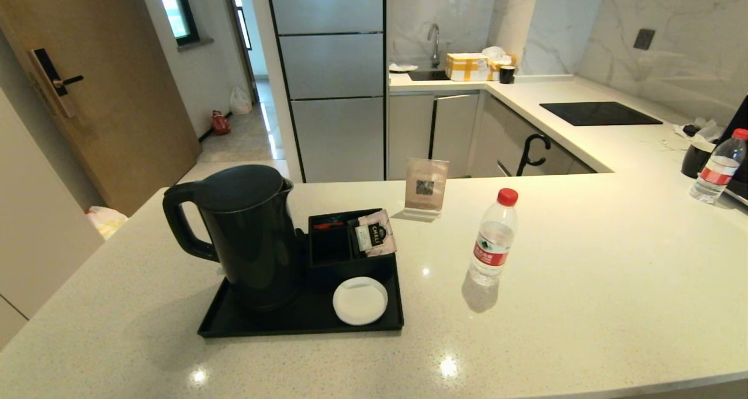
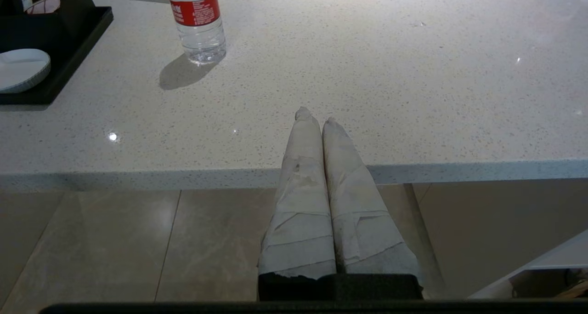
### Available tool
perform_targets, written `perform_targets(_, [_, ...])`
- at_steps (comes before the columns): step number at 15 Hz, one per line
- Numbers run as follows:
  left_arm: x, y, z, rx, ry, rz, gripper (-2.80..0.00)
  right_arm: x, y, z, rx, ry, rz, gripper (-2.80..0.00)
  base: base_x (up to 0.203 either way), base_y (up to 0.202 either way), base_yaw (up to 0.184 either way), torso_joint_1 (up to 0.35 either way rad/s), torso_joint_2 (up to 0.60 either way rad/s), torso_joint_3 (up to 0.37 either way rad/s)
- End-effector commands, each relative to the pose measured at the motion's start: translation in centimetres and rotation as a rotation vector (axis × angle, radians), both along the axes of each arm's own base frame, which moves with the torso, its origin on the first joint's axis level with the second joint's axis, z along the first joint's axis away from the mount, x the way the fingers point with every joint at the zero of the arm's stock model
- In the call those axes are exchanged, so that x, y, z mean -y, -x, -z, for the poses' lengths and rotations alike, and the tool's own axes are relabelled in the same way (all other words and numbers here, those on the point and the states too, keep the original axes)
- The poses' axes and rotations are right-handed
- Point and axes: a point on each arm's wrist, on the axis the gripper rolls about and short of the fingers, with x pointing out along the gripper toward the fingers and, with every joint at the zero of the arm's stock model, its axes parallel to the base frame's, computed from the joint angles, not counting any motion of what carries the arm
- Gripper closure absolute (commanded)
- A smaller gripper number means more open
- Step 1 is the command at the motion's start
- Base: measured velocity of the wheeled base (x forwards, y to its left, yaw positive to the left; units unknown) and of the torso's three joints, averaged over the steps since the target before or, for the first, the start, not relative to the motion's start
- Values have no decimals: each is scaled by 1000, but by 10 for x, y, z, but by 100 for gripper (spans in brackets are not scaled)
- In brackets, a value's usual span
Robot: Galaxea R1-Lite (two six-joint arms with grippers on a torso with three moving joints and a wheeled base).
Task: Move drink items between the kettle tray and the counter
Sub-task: Return the bottled water to its original position
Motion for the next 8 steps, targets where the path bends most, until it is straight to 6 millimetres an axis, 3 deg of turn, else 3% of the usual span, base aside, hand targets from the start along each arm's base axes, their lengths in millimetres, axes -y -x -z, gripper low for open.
perform_targets(1, [0, 0, 0, -1, 0, 0, 0, 0, -1, -1, -9, -5, 2, 0, 0, 0, 0, 0, 0, 0])
perform_targets(3, [0, 0, 0, -1, 0, 0, 0, 0, -1, -4, -8, -17, 4, 0, 0, 0, 0, 0, 0, 0])
perform_targets(4, [0, 0, 0, -1, 0, 0, 0, 0, -1, -16, 0, -43, 7, 0, 0, 0, 0, 0, 0, 0])
perform_targets(6, [0, 0, 0, -1, 0, 0, 0, 0, -7, -77, 44, -95, 10, 0, 0, 0, 0, 0, 0, 0])
perform_targets(8, [0, 0, 0, -1, 0, 0, 0, 0, -32, -137, 5, -131, 21, 0, 0, 0, 0, 0, 0, 0])
